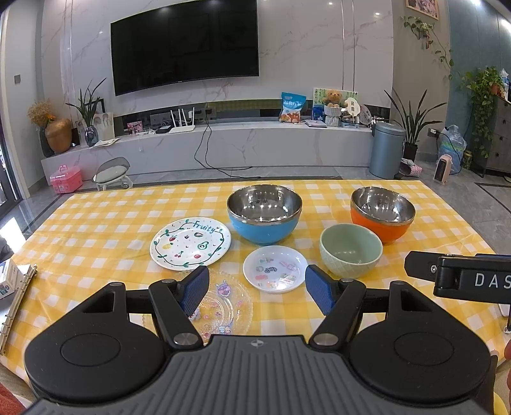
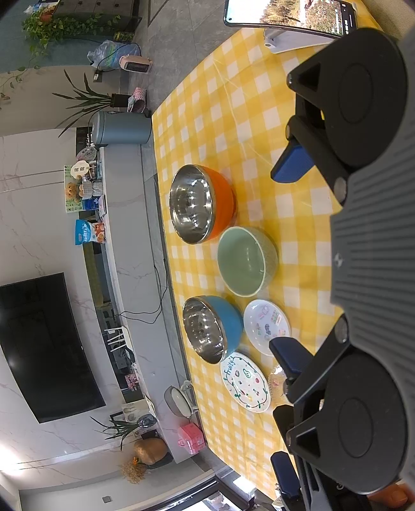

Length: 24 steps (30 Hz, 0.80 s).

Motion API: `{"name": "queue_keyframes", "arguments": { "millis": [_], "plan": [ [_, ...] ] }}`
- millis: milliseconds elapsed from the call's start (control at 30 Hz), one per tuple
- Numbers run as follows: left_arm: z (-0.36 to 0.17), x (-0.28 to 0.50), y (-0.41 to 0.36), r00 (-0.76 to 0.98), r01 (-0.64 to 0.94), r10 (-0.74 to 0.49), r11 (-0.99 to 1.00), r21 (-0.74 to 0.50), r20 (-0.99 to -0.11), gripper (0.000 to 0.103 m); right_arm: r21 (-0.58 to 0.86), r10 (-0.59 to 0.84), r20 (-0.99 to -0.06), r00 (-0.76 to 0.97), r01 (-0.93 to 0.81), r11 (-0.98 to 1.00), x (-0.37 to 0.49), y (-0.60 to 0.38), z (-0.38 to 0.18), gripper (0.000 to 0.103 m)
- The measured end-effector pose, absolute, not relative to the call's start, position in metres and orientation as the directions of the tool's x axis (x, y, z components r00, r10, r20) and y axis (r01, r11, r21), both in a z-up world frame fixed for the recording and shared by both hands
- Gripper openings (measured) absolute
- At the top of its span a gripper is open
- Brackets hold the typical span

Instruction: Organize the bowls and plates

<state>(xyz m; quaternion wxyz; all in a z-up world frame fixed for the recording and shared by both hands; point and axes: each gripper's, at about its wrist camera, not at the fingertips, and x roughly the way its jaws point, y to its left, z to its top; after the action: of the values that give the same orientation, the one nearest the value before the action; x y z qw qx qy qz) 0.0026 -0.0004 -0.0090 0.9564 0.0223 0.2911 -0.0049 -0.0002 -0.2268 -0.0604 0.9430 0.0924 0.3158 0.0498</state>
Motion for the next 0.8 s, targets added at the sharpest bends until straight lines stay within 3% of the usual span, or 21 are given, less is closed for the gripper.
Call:
{"name": "queue_keyframes", "arguments": {
  "millis": [800],
  "plan": [
    [-0.0093,0.0023,-0.0014,0.830,0.024,0.002,0.999,0.039,-0.558,0.080,0.206,0.153,-0.587,0.795,-0.036,0.978,-0.0013,-0.2263,-0.0619,0.101]
  ]
}}
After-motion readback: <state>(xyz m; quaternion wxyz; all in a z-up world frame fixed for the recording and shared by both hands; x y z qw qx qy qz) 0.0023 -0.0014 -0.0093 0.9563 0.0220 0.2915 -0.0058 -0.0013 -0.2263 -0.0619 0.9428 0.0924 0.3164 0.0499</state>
